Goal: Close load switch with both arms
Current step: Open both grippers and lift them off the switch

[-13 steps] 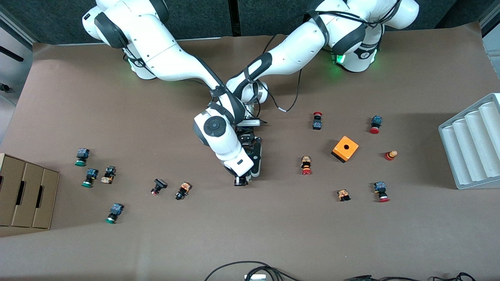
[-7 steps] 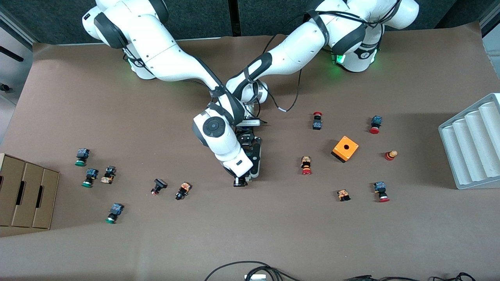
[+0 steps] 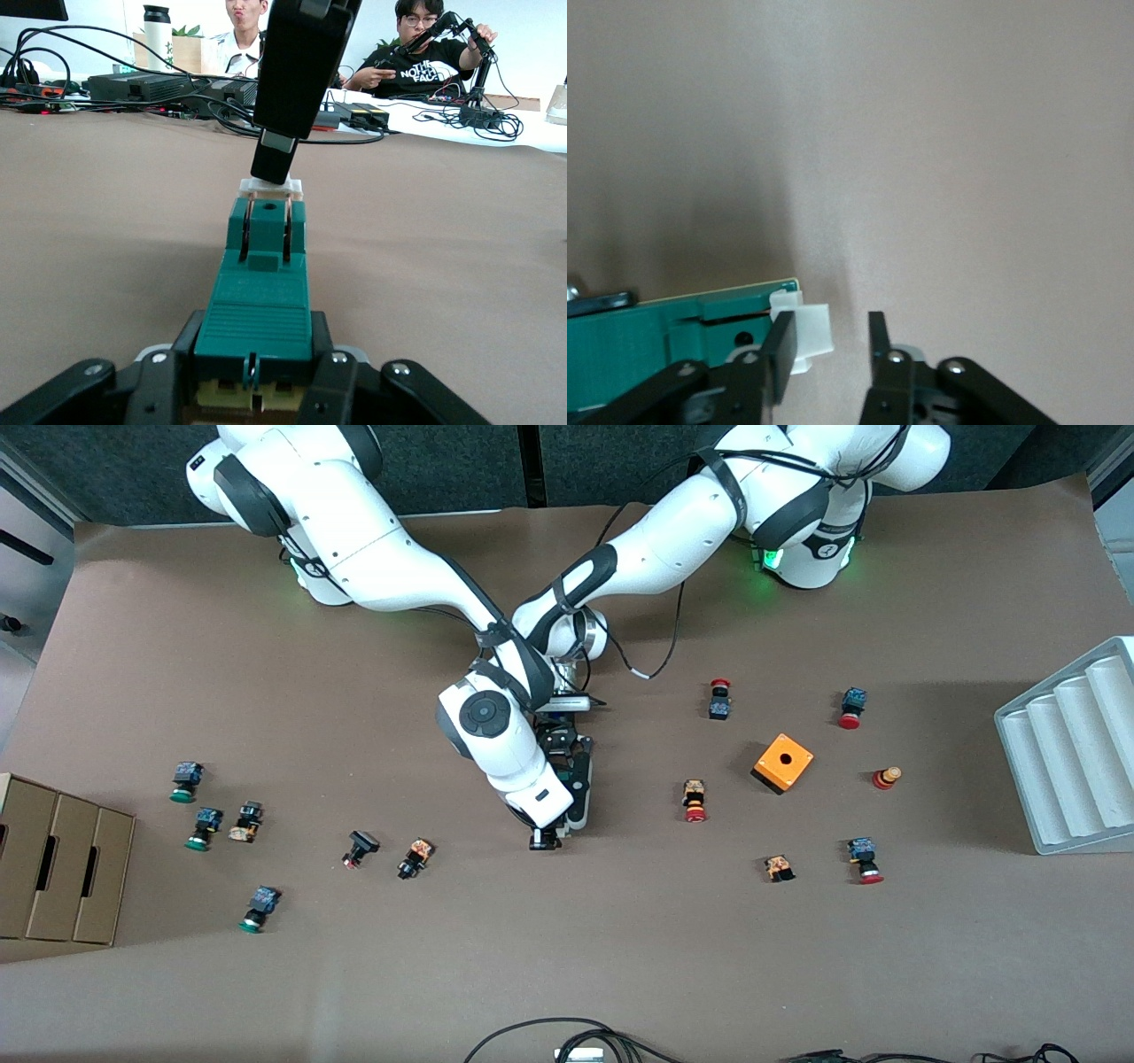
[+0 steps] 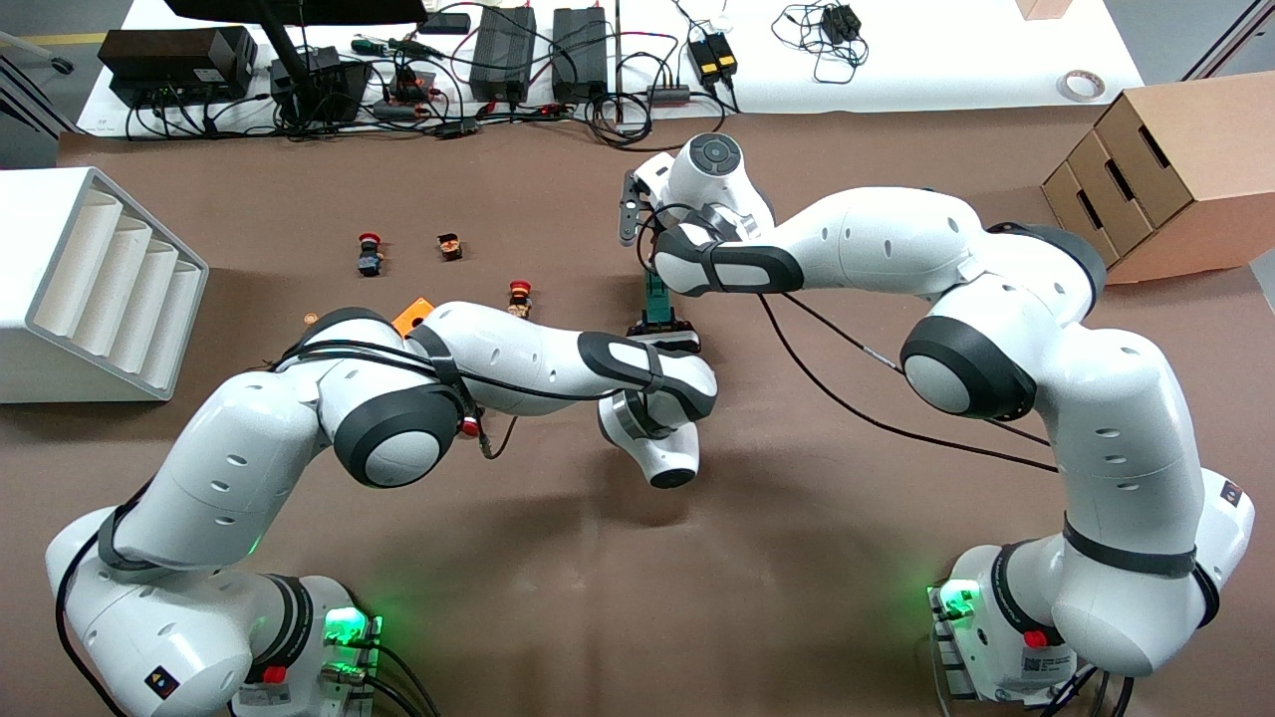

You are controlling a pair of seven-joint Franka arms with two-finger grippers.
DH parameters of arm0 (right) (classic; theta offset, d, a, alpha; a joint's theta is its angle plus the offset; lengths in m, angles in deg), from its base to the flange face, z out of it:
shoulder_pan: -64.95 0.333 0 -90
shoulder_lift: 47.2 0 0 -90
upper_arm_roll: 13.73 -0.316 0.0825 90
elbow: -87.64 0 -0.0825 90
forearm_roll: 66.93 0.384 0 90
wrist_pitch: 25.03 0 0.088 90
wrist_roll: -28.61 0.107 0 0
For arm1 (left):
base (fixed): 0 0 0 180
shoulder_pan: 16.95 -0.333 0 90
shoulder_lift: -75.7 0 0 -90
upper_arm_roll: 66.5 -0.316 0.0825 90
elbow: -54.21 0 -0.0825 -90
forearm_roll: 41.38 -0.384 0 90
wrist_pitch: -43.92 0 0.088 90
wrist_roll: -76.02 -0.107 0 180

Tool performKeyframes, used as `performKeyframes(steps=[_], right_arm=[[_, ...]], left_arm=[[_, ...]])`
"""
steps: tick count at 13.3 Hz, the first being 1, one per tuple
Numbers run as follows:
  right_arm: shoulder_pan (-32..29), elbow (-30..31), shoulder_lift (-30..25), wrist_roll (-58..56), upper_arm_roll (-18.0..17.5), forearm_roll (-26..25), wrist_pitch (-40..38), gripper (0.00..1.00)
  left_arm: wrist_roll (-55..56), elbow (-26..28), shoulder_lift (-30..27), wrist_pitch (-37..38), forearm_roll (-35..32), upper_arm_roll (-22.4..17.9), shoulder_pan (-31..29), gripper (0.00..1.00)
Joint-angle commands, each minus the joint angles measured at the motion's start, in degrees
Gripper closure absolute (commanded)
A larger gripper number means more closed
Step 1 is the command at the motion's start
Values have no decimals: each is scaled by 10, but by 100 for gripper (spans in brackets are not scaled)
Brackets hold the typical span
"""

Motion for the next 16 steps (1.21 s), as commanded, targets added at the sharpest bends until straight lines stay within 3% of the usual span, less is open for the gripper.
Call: performKeyframes(steps=[1, 9, 10, 11, 14, 16], right_arm=[[-5, -15, 1, 5, -4, -3, 11, 0], [-9, -11, -125, 31, 7, -2, -90, 0], [-10, -13, -142, 33, 10, -2, -111, 0], [-11, -13, -161, 38, 11, -2, -124, 0], [-11, -14, -210, 73, 17, -2, -156, 0], [-12, -14, -227, 97, 19, -2, -168, 0]], left_arm=[[1, -7, 4, -3, -6, -4, 8, 51], [1, -7, 3, -3, -6, -4, 9, 47], [1, -8, 3, -3, -5, -4, 9, 32], [1, -10, 0, -6, -1, -4, 8, 2], [-65, -11, 0, -4, 4, -3, 8, 1], [-164, -26, -18, -4, 98, 3, 10, 0]])
